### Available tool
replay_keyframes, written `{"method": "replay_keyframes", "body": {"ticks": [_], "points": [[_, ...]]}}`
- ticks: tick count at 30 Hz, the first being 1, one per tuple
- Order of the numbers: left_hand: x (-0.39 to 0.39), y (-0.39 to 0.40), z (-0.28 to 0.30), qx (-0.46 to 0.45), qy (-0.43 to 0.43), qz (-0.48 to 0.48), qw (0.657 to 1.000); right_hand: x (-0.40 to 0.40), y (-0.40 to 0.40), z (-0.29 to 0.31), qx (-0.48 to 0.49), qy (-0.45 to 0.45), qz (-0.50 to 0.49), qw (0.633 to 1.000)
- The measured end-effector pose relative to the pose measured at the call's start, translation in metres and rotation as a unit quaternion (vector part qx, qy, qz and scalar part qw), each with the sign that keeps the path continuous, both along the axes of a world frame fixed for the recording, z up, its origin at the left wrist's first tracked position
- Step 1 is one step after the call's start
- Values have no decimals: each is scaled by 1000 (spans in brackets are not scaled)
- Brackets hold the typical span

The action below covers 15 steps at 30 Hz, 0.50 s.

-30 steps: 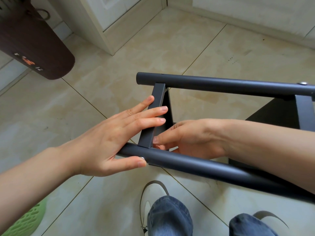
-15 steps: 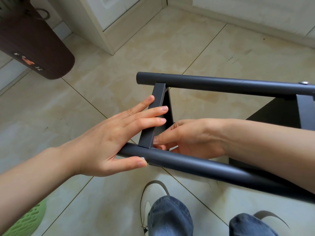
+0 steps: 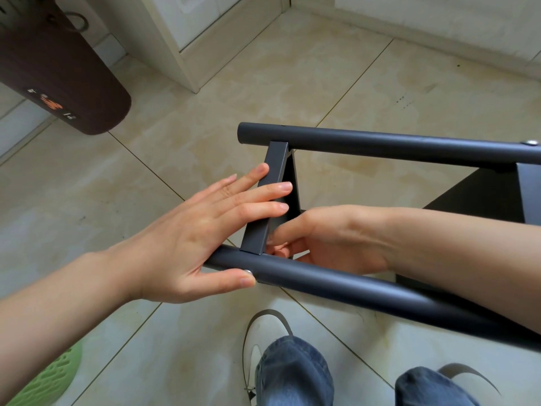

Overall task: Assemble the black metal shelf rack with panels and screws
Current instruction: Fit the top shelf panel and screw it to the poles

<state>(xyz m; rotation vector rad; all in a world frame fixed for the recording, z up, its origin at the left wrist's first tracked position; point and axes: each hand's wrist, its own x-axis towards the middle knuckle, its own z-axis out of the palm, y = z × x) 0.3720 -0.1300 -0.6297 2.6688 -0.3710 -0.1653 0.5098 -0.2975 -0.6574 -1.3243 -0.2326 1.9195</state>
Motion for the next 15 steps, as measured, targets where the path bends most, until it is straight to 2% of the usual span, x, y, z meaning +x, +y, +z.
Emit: {"method": "replay_keyframes", "body": {"ticks": [7,15], "points": [[0,0,-1,-4,2,-1,1000,-1,0,-3,35,-16,-14,999],[0,0,-2,-8,3,0,1000,-5,2,-3,16,-30,-11,999]]}}
